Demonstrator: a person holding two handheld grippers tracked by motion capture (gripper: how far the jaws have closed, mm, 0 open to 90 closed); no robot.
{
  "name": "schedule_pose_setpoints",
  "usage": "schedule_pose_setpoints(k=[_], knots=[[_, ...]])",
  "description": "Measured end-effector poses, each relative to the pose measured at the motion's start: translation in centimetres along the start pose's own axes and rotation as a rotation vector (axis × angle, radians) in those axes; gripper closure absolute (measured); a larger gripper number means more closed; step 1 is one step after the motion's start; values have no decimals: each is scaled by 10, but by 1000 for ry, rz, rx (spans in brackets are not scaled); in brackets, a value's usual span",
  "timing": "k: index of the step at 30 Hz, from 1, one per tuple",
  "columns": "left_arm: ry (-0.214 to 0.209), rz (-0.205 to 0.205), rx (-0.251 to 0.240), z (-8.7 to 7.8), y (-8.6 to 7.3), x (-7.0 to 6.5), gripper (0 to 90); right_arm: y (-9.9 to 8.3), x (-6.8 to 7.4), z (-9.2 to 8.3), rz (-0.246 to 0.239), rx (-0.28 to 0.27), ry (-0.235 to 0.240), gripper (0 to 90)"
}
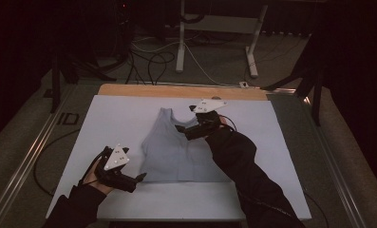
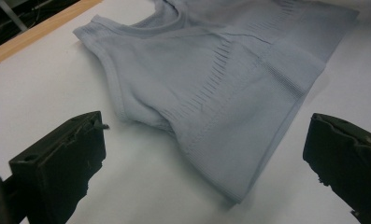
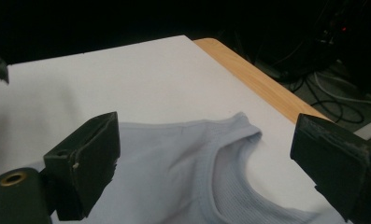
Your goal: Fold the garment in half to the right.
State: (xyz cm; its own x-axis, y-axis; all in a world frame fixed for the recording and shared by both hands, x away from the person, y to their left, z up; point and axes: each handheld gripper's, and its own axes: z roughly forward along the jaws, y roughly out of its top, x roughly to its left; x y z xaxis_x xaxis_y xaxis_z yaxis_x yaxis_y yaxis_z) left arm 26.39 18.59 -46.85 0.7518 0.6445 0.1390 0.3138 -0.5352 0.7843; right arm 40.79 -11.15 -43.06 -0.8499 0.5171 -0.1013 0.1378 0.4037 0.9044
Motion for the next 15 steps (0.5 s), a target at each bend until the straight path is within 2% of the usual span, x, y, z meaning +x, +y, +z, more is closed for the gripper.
schedule_pose_setpoints(k=[7,10,11,13,15], knots=[[18,-41,34,12,-1,-6,6,3,1,25,14,20,9,85],[22,-72,59,18,-3,-7,6,4,1,41,18,33,10,85],[26,-83,67,20,-4,-8,6,4,1,41,18,33,10,85],[30,-86,68,24,-7,-9,6,5,1,53,14,49,9,85],[37,-106,77,29,-9,-9,6,5,1,57,10,54,8,85]])
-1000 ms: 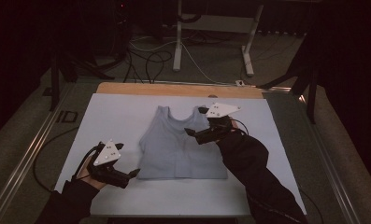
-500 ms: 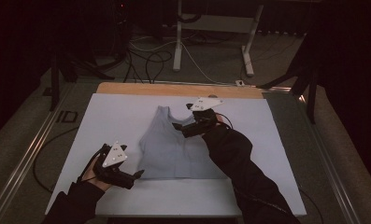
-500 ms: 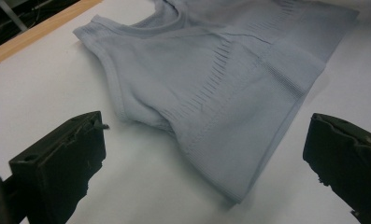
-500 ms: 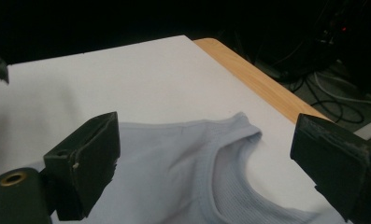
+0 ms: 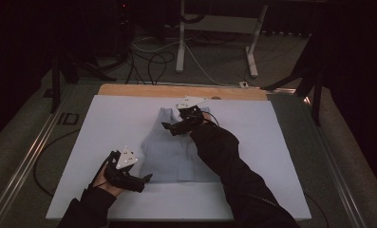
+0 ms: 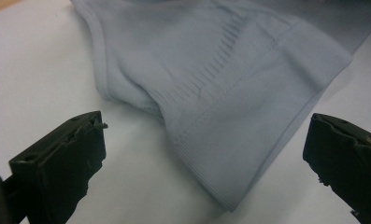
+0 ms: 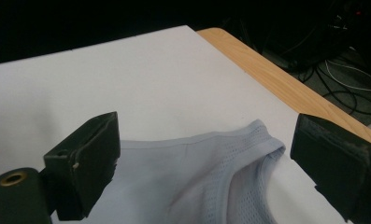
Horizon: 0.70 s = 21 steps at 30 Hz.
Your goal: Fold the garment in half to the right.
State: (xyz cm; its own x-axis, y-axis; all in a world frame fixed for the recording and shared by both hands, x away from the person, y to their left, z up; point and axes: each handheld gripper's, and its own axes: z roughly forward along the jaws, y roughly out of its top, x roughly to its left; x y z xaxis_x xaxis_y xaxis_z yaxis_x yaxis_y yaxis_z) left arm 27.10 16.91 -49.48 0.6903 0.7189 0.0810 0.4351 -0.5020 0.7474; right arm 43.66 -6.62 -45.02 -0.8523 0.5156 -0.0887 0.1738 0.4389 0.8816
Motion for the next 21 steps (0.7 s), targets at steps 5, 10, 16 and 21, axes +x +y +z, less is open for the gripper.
schedule_pose_setpoints(k=[5,10,16,21], knots=[[2,-25,25,8,-1,-1,6,1,-1,19,-13,17,8,85],[-2,-20,71,16,-2,-2,6,0,-4,32,8,27,18,85],[-45,-20,132,25,-6,0,9,-5,-6,43,20,50,24,85],[-63,-14,173,30,-8,-1,82,-8,-7,50,29,70,27,85]])
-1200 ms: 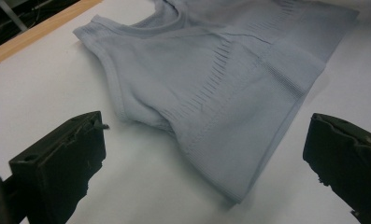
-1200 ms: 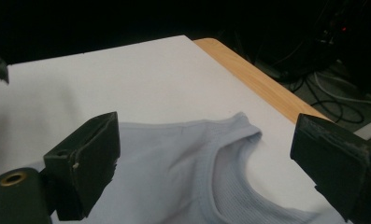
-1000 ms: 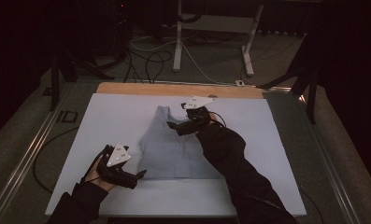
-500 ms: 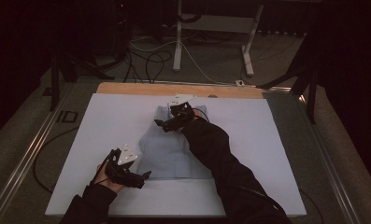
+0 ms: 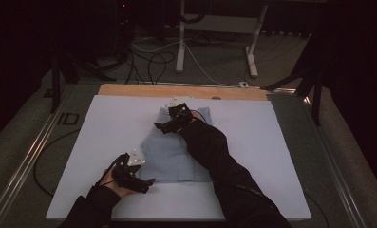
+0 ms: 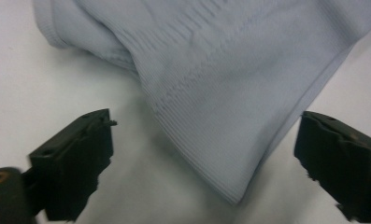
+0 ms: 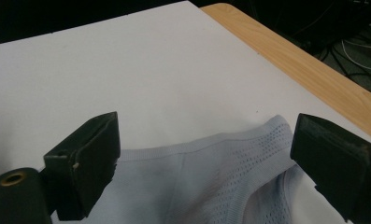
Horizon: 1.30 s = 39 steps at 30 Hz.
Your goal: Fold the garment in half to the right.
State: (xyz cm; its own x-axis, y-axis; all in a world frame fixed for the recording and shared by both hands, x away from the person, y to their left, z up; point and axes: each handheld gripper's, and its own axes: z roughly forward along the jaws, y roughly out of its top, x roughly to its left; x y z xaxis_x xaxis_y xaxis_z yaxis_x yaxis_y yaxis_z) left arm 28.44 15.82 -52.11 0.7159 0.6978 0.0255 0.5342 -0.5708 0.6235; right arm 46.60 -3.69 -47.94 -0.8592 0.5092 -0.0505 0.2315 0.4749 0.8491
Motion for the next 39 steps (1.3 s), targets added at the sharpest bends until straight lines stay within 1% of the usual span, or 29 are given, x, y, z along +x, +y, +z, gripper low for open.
schedule_pose_setpoints(k=[2,4,5,6,7,8,10,12,14,15,16,17,18,19,20,21,22,23,24,25,26,27,28,29,30,31,34,35,39], knots=[[-4,9,5,1,0,0,133,-1,-1,2,3,2,2,85],[-5,12,11,2,0,0,163,-1,-2,4,4,7,2,85],[-13,13,15,3,0,0,179,-1,-2,4,2,9,1,86],[-17,13,16,4,0,0,224,-2,-3,5,3,10,3,85],[-17,12,18,5,0,0,245,-2,-3,5,9,9,3,86],[-23,13,22,6,0,0,250,-3,-3,5,11,6,4,86],[-34,14,25,7,0,-1,289,-3,-3,6,14,11,3,86],[-34,21,32,6,1,-2,319,-4,-3,7,16,9,5,86],[-38,27,32,5,2,-3,374,-5,-3,8,16,16,5,86],[-39,30,33,5,2,-4,374,-5,-3,8,16,16,5,86],[-50,35,36,5,3,-5,428,-4,-4,9,14,17,3,86],[-50,35,36,5,3,-5,455,-4,-4,9,14,17,3,86],[-47,37,38,5,3,-6,455,-4,-4,9,22,17,4,86],[-45,41,38,4,4,-8,500,-3,-4,9,30,19,4,85],[-50,53,38,4,4,-10,530,-3,-4,9,24,19,6,86],[-50,53,38,4,4,-10,564,-3,-4,9,24,19,6,86],[-55,56,38,4,5,-11,564,-2,-4,10,27,17,6,86],[-61,60,35,5,5,-12,603,-2,-5,10,29,15,7,86],[-63,61,35,5,5,-12,663,-1,-5,11,34,15,8,86],[-64,71,27,5,6,-14,696,0,-5,12,29,14,8,86],[-64,71,27,5,6,-14,741,0,-5,12,29,14,8,86],[-63,72,25,5,7,-15,741,1,-5,12,24,17,2,86],[-54,74,21,5,7,-16,778,2,-6,12,26,15,-1,90],[-53,72,10,5,7,-16,822,3,-7,13,28,8,-1,91],[-56,69,7,5,8,-16,859,6,-8,14,28,14,-3,91],[-52,73,0,4,8,-16,862,8,-9,14,25,15,-5,91],[-57,60,-18,2,7,-16,866,11,-12,15,23,11,-12,91],[-57,60,-22,2,7,-16,867,13,-14,16,37,9,-11,91],[-69,56,-33,0,8,-17,869,16,-18,19,44,8,-26,91]])
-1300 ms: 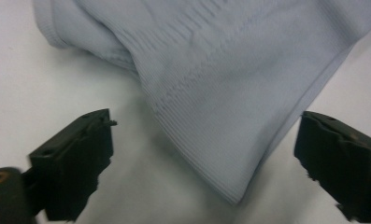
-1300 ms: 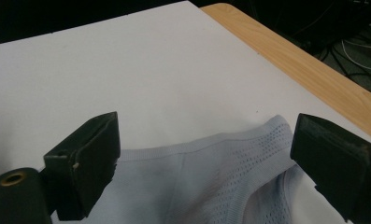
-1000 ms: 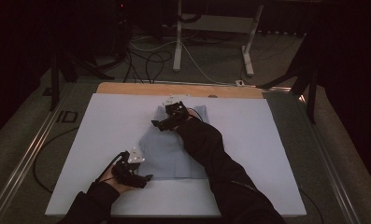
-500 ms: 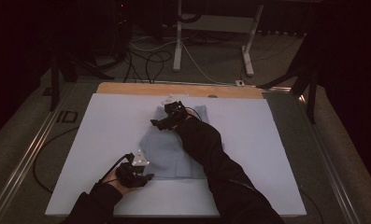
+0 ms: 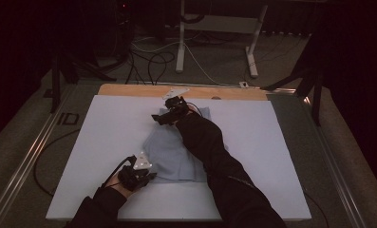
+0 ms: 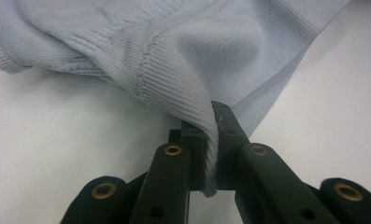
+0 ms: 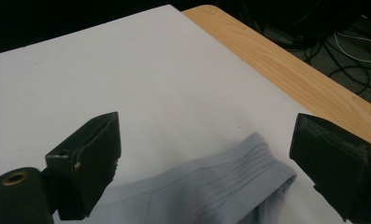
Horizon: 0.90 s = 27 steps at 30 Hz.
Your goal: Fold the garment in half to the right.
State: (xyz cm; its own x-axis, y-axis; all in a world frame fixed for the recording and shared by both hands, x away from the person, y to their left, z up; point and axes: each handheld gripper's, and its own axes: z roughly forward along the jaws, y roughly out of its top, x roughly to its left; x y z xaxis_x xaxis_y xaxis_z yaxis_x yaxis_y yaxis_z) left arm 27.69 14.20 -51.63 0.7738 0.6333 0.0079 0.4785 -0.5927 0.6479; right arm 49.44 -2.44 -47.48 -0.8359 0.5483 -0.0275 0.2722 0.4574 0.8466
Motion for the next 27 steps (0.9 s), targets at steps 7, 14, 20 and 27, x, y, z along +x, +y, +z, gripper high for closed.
schedule_pose_setpoints(k=[7,14,20,27], knots=[[-9,10,-7,-2,1,-1,870,5,-12,14,73,49,-15,91],[-10,7,-14,-3,1,0,870,5,-19,33,141,136,-75,164],[-8,9,-15,-4,1,0,870,3,-22,45,169,188,-110,250],[-8,12,-21,-5,2,0,870,5,-25,60,163,257,-162,356]])
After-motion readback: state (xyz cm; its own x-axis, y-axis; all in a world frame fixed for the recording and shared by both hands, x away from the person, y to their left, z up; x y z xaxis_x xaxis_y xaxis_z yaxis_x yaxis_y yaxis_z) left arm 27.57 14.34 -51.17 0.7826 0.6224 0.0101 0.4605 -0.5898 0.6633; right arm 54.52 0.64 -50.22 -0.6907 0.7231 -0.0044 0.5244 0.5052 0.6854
